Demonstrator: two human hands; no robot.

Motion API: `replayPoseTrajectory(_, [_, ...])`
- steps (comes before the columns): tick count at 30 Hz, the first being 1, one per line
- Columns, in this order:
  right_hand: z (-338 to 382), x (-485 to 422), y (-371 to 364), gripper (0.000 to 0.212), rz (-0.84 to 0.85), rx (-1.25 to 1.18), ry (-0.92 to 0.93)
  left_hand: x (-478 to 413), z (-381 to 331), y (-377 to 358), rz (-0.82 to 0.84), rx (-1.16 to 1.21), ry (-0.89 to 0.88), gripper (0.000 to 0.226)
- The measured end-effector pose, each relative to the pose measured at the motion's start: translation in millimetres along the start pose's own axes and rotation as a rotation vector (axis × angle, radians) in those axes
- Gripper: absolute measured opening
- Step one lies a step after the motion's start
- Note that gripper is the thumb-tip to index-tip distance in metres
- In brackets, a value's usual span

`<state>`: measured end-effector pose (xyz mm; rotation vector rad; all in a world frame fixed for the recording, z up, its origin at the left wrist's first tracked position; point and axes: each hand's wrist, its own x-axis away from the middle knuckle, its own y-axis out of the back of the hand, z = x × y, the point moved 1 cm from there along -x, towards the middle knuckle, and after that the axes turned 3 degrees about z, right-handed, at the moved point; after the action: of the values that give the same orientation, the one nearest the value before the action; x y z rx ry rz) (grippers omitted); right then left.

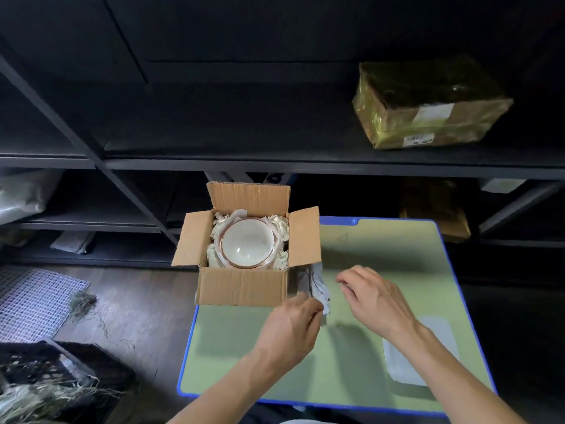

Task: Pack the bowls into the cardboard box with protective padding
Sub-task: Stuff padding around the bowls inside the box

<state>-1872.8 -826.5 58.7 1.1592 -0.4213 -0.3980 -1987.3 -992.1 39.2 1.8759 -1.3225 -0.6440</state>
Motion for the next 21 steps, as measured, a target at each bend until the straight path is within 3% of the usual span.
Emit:
replayPoseTrajectory(10, [-14.0, -1.9, -54.6, 0.041, 0.269, -0.11, -0.163, -19.1, -4.8, -47.9, 0.263, -0.255, 0.309, 0.048])
replayPoseTrajectory(15, [-15.2, -8.2, -65.7, 0.045, 0.363, -0.161, -0.191, -39.5, 6.2, -63.9, 0.307, -0.44, 0.282, 0.064])
replayPoseTrajectory(19, [-17.0, -7.1, -70.1, 0.028, 0.378, -0.194, -0.165, -50.0, 11.9, -70.0, 0.409, -0.509, 0.261, 0.05])
replayPoseTrajectory(21, [-18.7, -5.7, -69.5, 0.03, 0.379, -0.207, -0.178, -50.5, 11.5, -73.1, 0.425, -0.559, 0.211, 0.038])
